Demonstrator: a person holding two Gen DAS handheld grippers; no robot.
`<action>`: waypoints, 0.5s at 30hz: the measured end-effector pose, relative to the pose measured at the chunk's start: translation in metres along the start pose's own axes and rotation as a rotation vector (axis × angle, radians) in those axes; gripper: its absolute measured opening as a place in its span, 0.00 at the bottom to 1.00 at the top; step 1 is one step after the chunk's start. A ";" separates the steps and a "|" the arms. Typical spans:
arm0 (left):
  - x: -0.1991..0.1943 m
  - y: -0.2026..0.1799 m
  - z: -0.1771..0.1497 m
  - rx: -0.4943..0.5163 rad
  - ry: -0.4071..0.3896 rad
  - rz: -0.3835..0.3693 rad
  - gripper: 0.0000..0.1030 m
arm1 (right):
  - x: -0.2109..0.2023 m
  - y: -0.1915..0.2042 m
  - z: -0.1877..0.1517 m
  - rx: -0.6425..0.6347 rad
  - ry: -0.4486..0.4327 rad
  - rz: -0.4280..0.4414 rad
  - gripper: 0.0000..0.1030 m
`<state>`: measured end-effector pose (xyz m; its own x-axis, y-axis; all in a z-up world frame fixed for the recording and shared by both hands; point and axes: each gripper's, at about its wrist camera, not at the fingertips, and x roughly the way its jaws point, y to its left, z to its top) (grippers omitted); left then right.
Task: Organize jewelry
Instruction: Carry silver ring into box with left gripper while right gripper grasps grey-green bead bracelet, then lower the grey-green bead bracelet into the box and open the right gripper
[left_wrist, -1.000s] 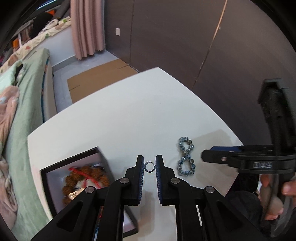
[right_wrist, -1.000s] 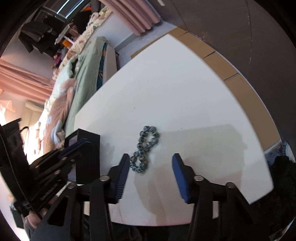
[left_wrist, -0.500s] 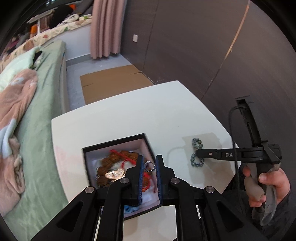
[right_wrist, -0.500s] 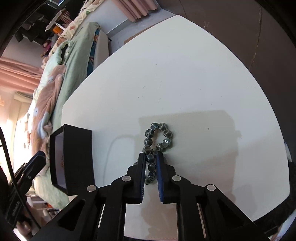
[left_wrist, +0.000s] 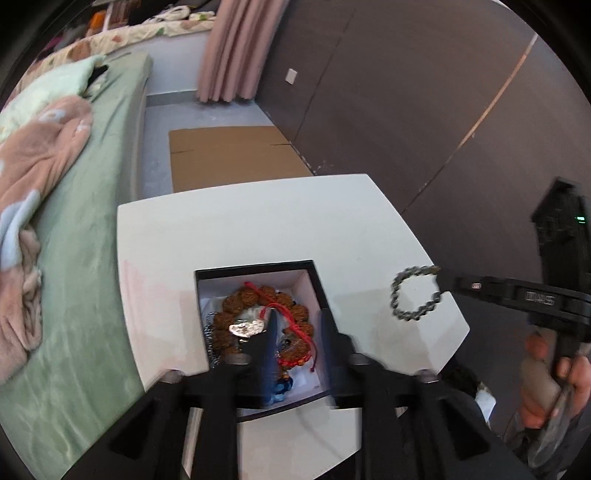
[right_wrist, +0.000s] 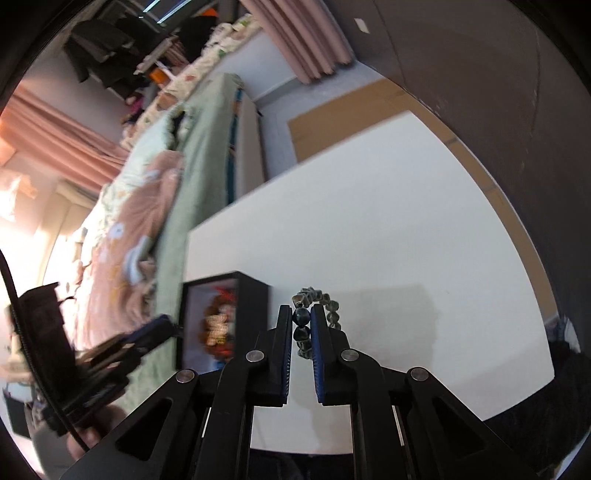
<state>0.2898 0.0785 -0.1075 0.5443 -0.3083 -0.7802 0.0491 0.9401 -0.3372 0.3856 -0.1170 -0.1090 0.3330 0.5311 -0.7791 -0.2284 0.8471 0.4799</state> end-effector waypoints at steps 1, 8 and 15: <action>-0.003 0.002 -0.001 -0.007 -0.010 -0.002 0.76 | -0.004 0.008 0.001 -0.015 -0.006 0.011 0.11; -0.031 0.019 -0.005 -0.047 -0.081 0.022 0.92 | -0.010 0.056 -0.001 -0.097 -0.018 0.072 0.11; -0.052 0.039 -0.013 -0.076 -0.116 0.072 0.92 | 0.002 0.087 -0.005 -0.152 0.006 0.101 0.11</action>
<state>0.2531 0.1291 -0.0869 0.6374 -0.2177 -0.7392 -0.0544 0.9442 -0.3250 0.3618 -0.0426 -0.0706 0.2964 0.6128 -0.7326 -0.3964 0.7768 0.4894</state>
